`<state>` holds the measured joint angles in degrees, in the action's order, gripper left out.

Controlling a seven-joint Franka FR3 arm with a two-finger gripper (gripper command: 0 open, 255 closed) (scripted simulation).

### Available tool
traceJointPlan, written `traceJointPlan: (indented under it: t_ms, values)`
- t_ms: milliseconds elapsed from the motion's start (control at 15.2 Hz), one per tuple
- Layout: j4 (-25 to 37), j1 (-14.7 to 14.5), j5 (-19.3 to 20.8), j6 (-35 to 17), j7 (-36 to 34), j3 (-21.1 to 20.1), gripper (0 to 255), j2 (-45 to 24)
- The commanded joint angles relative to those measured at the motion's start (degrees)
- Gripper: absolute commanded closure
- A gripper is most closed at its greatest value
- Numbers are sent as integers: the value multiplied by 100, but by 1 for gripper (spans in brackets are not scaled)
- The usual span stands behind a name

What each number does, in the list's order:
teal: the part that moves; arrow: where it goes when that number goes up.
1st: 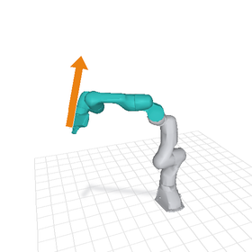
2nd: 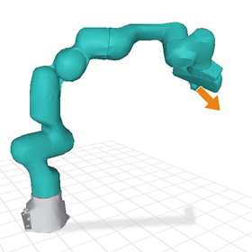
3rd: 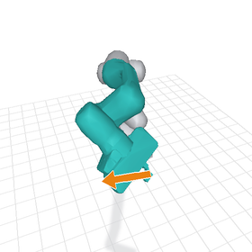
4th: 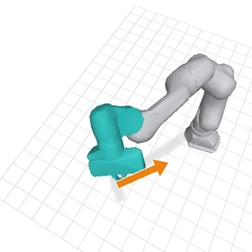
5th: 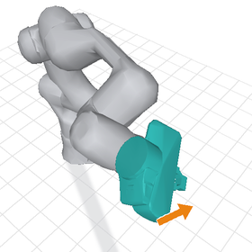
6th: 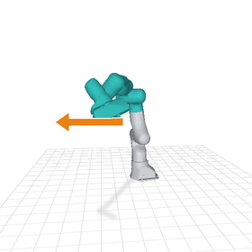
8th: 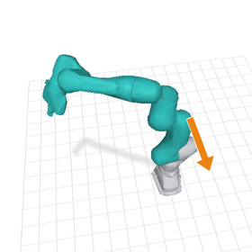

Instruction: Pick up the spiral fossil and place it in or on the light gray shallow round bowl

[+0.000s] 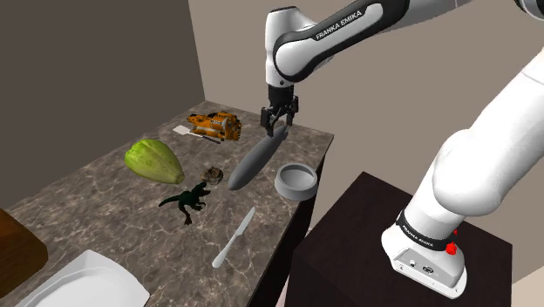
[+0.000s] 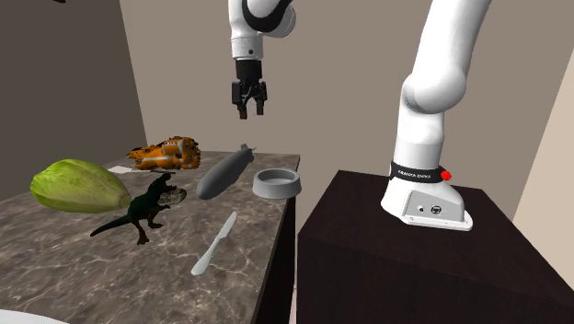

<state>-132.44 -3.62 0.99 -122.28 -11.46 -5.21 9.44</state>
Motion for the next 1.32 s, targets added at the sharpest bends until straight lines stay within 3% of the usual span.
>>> traceJointPlan:
  t_ms: [0,594,1122,1254]
  values:
    - [196,-45,34,-221,-164,-82,0,-399]
    - [1613,-303,389,-792,-844,-256,0,-2337]
    - [3426,-665,681,-799,-1285,-210,0,-4113]
    - [3470,-679,693,-848,-1297,-199,0,-4205]
